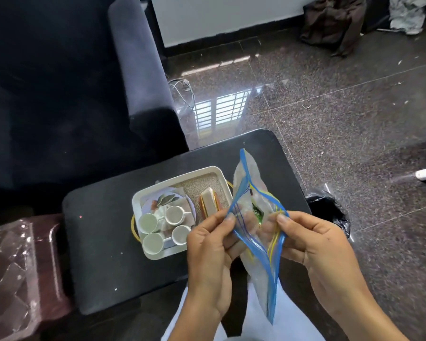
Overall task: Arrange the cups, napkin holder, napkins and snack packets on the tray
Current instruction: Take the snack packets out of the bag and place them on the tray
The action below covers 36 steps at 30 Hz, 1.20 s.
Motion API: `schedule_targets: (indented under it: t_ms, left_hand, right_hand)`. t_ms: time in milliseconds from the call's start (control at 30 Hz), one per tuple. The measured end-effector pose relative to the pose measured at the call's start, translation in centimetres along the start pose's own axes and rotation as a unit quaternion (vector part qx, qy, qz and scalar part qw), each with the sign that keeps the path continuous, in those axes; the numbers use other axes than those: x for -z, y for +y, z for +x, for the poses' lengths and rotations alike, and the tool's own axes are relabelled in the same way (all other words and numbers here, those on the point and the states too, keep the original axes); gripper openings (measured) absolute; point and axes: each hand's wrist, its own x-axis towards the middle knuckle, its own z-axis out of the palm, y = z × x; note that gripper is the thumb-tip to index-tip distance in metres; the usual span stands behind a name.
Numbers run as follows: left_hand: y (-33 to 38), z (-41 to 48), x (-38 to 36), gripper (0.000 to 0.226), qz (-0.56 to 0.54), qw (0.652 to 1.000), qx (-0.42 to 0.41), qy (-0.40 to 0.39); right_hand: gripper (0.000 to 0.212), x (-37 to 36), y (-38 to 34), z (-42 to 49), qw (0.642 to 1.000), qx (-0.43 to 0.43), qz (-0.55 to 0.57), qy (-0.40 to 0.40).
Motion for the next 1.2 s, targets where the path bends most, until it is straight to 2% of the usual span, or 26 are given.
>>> schedule_targets:
  t_ms: [133,267,333,467,567,700,800,900,1033,1100,1133,1200]
  left_hand:
    - [-0.6,2.8,-2.0,0.023,-0.072,0.997,0.002,0.013]
    - [-2.0,5.4,-2.8,0.031,-0.118,0.992,0.007,0.035]
    - [-2.4,6.3,-3.1,0.025,-0.136,0.99,0.007,0.048]
    - [-2.9,7.3,-3.3,0.02,-0.158,0.986,0.003,0.06]
    - [-3.7,7.1,-4.1,0.036,-0.115,0.99,0.0,0.076]
    - [-4.9,6.3,-6.6,0.022,0.0,0.992,-0.039,0.118]
    - [-5.8,6.0,-8.5,0.038,0.091,0.98,-0.088,0.15]
    - [-6.4,6.1,-9.8,0.032,0.069,0.98,-0.121,0.14]
    - [-7.2,6.0,-10.9,0.034,-0.057,0.992,-0.065,0.092]
    - [-7.4,5.7,-11.1,0.034,-0.09,0.991,-0.046,0.09]
    - [-7.5,5.4,-11.1,0.036,-0.102,0.99,-0.039,0.092]
    - [-7.4,4.9,-11.0,0.042,-0.116,0.988,-0.031,0.097]
  right_hand:
    - [0.015,3.1,-1.2,3.4,0.999,-0.006,0.044,0.016]
    - [0.028,6.8,-2.6,6.8,0.998,0.002,0.048,0.038]
    - [0.034,8.6,-3.2,8.3,0.998,0.006,0.041,0.042]
    - [0.028,10.8,-4.0,10.6,0.998,0.006,0.03,0.045]
    - [0.033,10.8,-4.1,11.1,0.999,0.022,0.022,0.019]
    - [0.029,9.6,-3.8,10.5,0.998,0.057,-0.018,-0.026]
    - [0.023,8.7,-3.3,9.9,0.992,0.089,-0.082,-0.022]
    - [0.017,8.9,-2.8,10.0,0.97,0.155,-0.184,0.022]
    - [0.004,10.4,-2.0,10.2,0.944,0.183,-0.256,0.1]
    - [0.007,11.0,-1.9,9.6,0.921,0.202,-0.313,0.118]
    - [0.012,11.2,-2.1,9.1,0.893,0.24,-0.359,0.126]
    - [0.016,11.2,-2.5,7.7,0.81,0.363,-0.446,0.117]
